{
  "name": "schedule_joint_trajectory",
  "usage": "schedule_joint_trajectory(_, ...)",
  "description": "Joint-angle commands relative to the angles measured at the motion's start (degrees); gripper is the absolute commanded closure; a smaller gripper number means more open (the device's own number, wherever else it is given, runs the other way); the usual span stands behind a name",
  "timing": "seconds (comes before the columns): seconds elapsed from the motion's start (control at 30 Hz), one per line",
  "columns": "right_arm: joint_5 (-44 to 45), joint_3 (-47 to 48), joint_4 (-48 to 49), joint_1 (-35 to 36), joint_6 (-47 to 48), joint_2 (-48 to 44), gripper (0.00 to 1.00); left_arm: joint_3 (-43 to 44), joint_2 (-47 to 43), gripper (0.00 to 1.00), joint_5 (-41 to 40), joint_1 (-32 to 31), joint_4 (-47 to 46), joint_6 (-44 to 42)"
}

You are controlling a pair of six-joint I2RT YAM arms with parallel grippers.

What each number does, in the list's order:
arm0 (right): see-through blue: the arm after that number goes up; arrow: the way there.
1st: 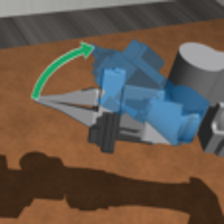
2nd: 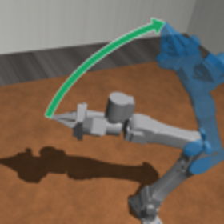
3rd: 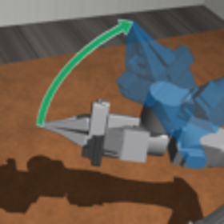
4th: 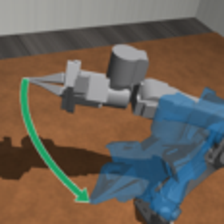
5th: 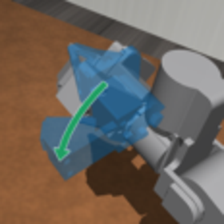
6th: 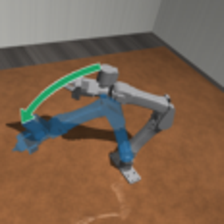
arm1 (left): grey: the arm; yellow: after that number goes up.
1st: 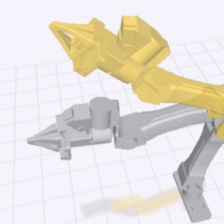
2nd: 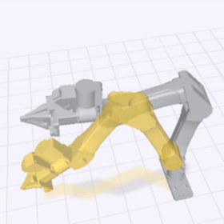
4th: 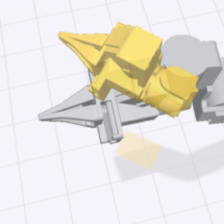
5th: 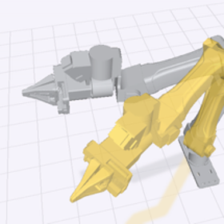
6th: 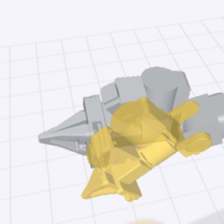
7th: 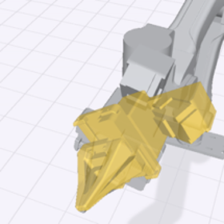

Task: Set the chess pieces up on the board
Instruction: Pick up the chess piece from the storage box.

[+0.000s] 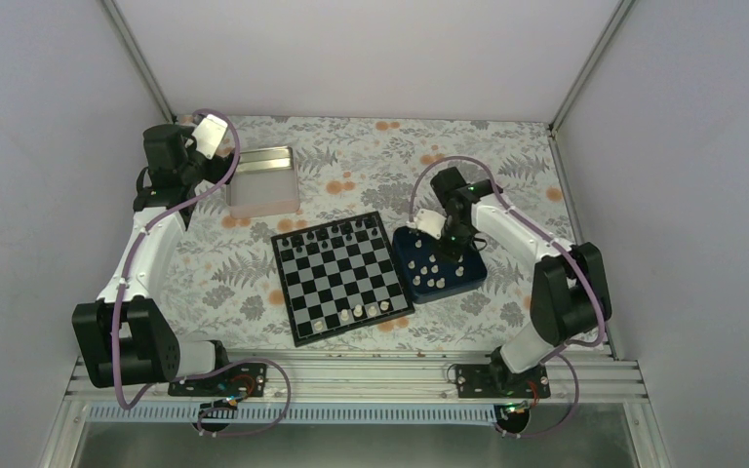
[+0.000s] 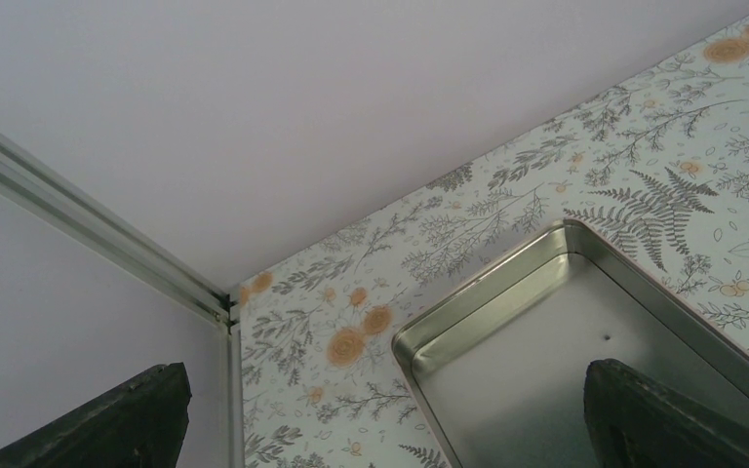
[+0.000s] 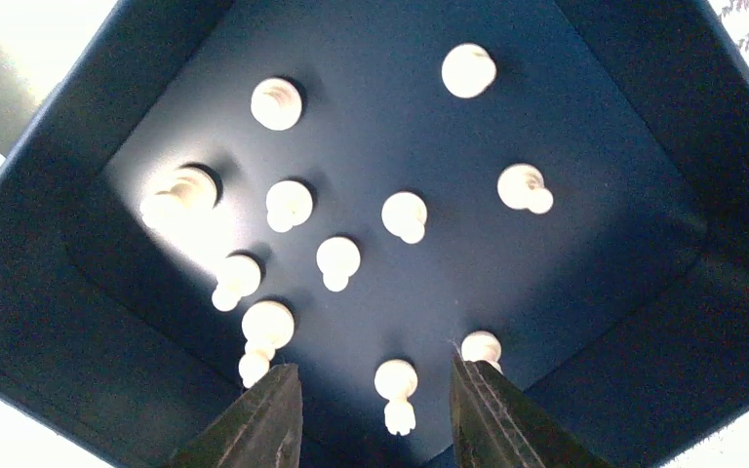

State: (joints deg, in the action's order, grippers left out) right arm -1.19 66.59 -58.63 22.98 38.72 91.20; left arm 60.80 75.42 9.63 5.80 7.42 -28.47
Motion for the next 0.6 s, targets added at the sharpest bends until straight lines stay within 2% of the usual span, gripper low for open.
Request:
schedule_joint_trajectory(0.0,-2.1,-0.6,1.6,1.3,1.1,1.5,0.6,-0.1,0.8,0.0,-0.4,0.4,-1.2,0.1)
schedule_joint_trajectory(0.47,-4.2,-2.2,0.5,9.9,0.7,3.5,0.62,0.2,1.7,0.0,-1.2,0.3,-1.1,-0.1)
schedule_joint_trajectory(0.57,-4.1,-2.5,0.9,11.0,0.3,3.8,0.66,0.2,1.8,0.0,-1.3,0.3,-1.1,-0.3)
